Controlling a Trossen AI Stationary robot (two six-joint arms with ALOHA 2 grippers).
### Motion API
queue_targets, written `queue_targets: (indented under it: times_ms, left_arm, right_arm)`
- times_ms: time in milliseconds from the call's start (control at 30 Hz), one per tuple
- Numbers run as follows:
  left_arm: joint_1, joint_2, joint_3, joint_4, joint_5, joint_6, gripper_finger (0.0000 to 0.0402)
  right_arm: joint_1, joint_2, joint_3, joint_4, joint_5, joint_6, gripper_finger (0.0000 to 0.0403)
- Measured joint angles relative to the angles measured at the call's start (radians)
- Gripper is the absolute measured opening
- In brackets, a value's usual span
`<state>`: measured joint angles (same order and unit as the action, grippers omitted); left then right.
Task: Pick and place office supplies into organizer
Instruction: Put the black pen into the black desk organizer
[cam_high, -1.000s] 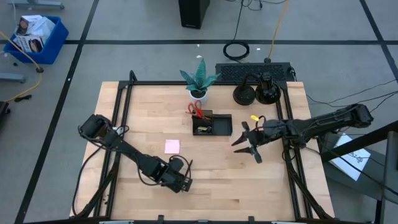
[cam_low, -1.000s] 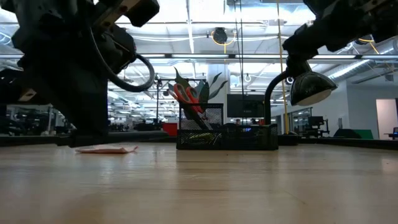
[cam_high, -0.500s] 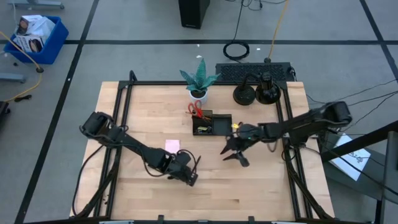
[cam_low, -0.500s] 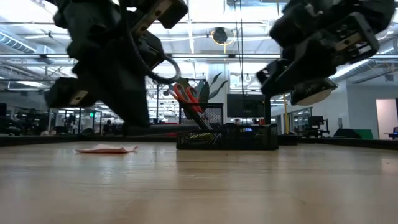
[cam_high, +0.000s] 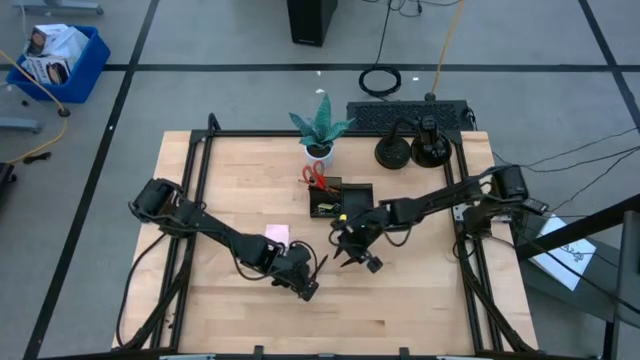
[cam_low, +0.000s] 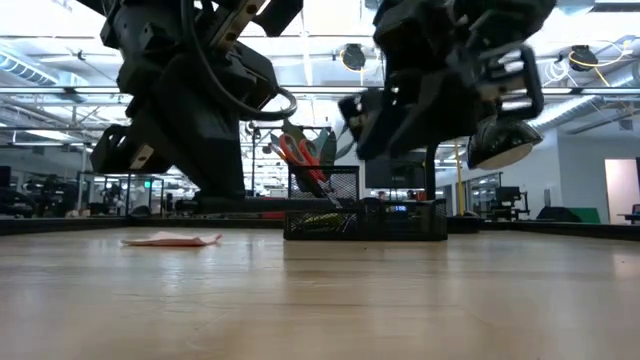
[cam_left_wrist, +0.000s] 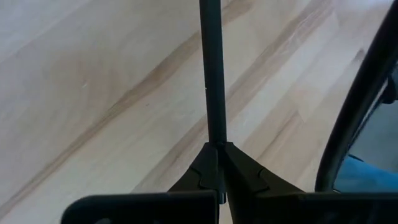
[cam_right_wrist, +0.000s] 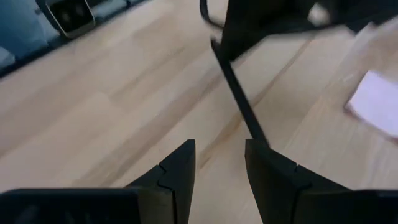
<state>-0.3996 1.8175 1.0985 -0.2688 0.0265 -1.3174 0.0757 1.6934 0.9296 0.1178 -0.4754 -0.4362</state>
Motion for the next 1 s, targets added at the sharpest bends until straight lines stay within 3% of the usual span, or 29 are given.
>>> queue_targets:
  times_ms: [267, 500, 1000]
  left_arm:
    - [-0.002, 0.0, 0.0, 0.036, 0.001, 0.013, 0.0005]
    - [-0.001, -0.001, 0.0, 0.036, 0.002, 0.014, 0.0008]
    - [0.015, -0.001, 0.0, 0.044, 0.0, 0.039, 0.0009]
  right_arm:
    - [-0.001, 0.105, 0.08, 0.011, 0.005, -0.074, 0.013]
    - [0.0, 0.106, 0.117, 0.007, 0.03, -0.149, 0.013]
    - [0.011, 0.15, 0.119, 0.027, 0.03, -0.155, 0.013]
